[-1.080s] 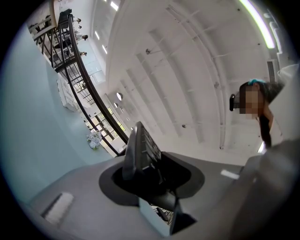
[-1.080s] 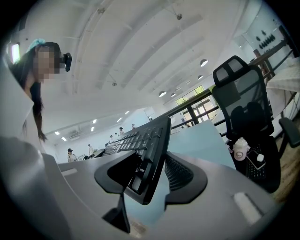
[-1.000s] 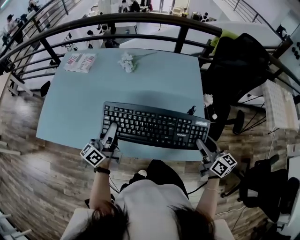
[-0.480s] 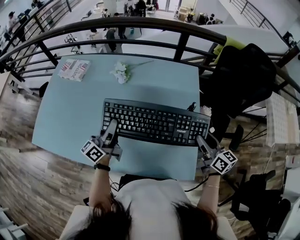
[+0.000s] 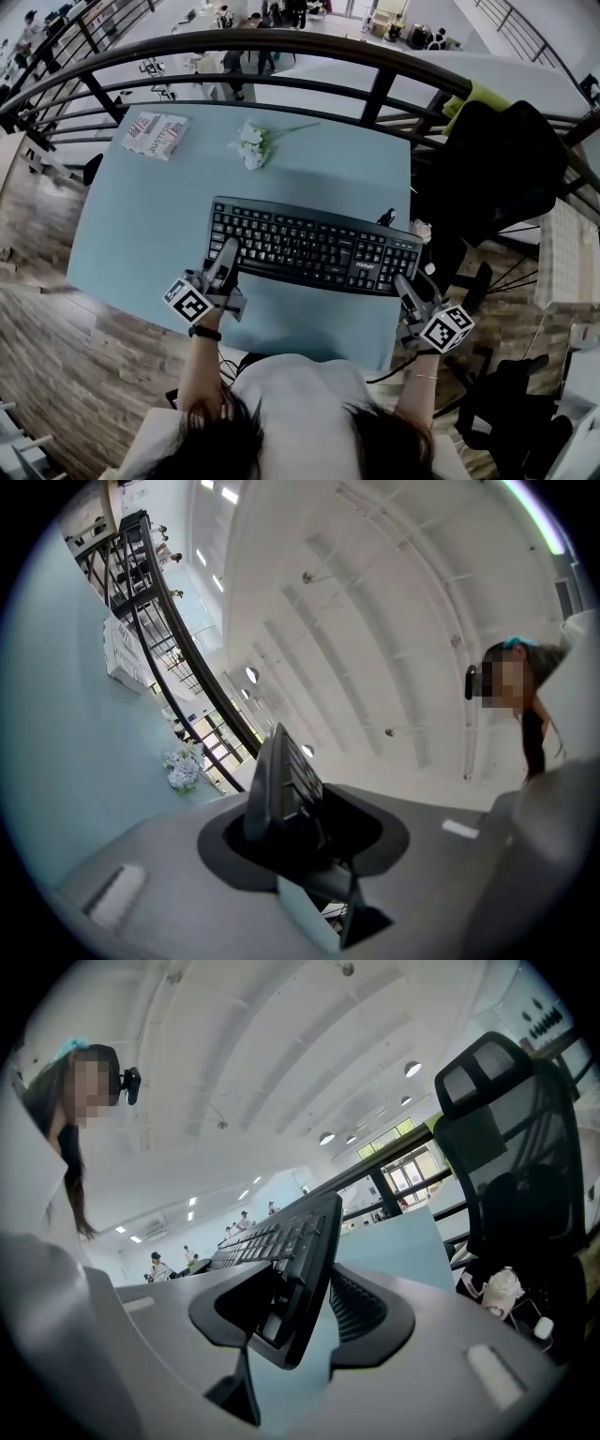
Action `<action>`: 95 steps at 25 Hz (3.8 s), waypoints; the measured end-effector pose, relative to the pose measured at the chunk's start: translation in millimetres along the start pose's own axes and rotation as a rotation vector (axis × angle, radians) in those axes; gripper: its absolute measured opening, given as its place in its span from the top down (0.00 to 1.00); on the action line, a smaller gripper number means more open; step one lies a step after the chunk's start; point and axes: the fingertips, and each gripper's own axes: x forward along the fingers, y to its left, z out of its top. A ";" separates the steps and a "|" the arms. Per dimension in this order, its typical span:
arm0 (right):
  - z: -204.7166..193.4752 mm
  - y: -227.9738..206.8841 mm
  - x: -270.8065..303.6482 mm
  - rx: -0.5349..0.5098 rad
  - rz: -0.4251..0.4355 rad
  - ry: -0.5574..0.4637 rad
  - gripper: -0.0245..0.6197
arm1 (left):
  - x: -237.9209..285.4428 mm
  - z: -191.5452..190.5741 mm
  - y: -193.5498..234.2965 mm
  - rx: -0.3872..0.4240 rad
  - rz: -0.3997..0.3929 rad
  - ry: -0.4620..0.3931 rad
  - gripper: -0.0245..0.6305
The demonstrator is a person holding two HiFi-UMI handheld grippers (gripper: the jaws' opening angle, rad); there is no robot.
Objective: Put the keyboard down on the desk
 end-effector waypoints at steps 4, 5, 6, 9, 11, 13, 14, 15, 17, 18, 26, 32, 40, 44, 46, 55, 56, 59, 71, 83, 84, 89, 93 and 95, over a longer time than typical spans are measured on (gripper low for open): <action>-4.3 1.9 6.3 0.009 -0.014 0.011 0.70 | -0.5 2.1 6.9 -0.004 0.010 0.012 0.72; -5.8 1.9 7.1 0.012 -0.016 0.013 0.70 | -0.9 1.9 8.4 -0.005 0.013 0.017 0.72; -7.4 1.5 7.8 0.015 -0.019 0.015 0.70 | -0.9 1.6 10.0 -0.007 0.015 0.021 0.72; -13.8 -1.9 8.6 0.025 -0.029 0.023 0.70 | 0.4 -2.0 14.9 -0.011 0.021 0.038 0.72; -20.5 -4.5 8.7 0.034 -0.034 0.034 0.70 | -1.0 -6.4 19.0 -0.014 0.030 0.052 0.72; -28.2 -8.8 9.1 0.044 -0.036 0.046 0.70 | -2.9 -11.6 23.6 -0.014 0.041 0.067 0.72; -32.9 -11.9 9.1 0.051 -0.034 0.049 0.70 | -4.0 -14.7 26.0 -0.015 0.047 0.076 0.72; -38.3 -15.5 9.1 0.058 -0.031 0.050 0.70 | -5.3 -17.8 28.7 -0.015 0.053 0.087 0.71; -49.3 -20.7 10.2 0.076 -0.031 0.059 0.70 | -8.4 -24.6 35.7 -0.021 0.071 0.112 0.71; -55.1 -22.9 10.9 0.086 -0.033 0.067 0.70 | -9.8 -28.4 39.5 -0.026 0.081 0.126 0.71; -91.2 -42.9 11.6 0.138 -0.032 0.122 0.69 | -16.7 -55.3 59.3 -0.035 0.136 0.249 0.69; -104.7 -57.6 11.4 0.166 -0.065 0.163 0.69 | -14.5 -79.6 73.1 -0.023 0.144 0.378 0.64; -129.4 -78.6 12.7 0.181 -0.106 0.225 0.69 | -15.0 -106.1 102.2 0.041 0.188 0.483 0.56; -138.3 -84.6 16.4 0.148 -0.136 0.278 0.69 | -22.4 -116.6 116.8 0.112 0.246 0.573 0.51; -142.2 -87.3 18.8 0.125 -0.151 0.308 0.69 | -26.9 -122.0 122.5 0.145 0.269 0.620 0.47; -152.9 -96.0 27.0 0.080 -0.214 0.381 0.69 | -30.9 -129.7 132.4 0.202 0.314 0.668 0.45; -154.1 -96.7 27.0 0.070 -0.222 0.388 0.68 | -31.5 -130.0 133.0 0.210 0.319 0.672 0.45; -161.2 -99.0 28.3 0.028 -0.260 0.429 0.67 | -34.6 -131.4 136.8 0.244 0.346 0.693 0.44; -164.8 -100.9 31.6 -0.005 -0.300 0.427 0.66 | -41.8 -134.3 149.6 0.387 0.454 0.744 0.39; -159.8 -98.4 32.0 -0.078 -0.322 0.412 0.63 | -43.5 -133.3 152.0 0.498 0.482 0.740 0.39; -159.7 -98.3 31.9 -0.076 -0.323 0.411 0.62 | -43.5 -132.7 151.9 0.499 0.482 0.739 0.39; -156.8 -96.4 31.1 -0.091 -0.328 0.418 0.62 | -44.8 -127.2 152.1 0.512 0.500 0.719 0.39; -148.5 -95.1 32.7 -0.116 -0.325 0.403 0.62 | -48.7 -115.7 152.0 0.519 0.522 0.696 0.39; -144.0 -94.4 33.1 -0.128 -0.327 0.397 0.62 | -49.4 -111.4 150.3 0.530 0.520 0.690 0.39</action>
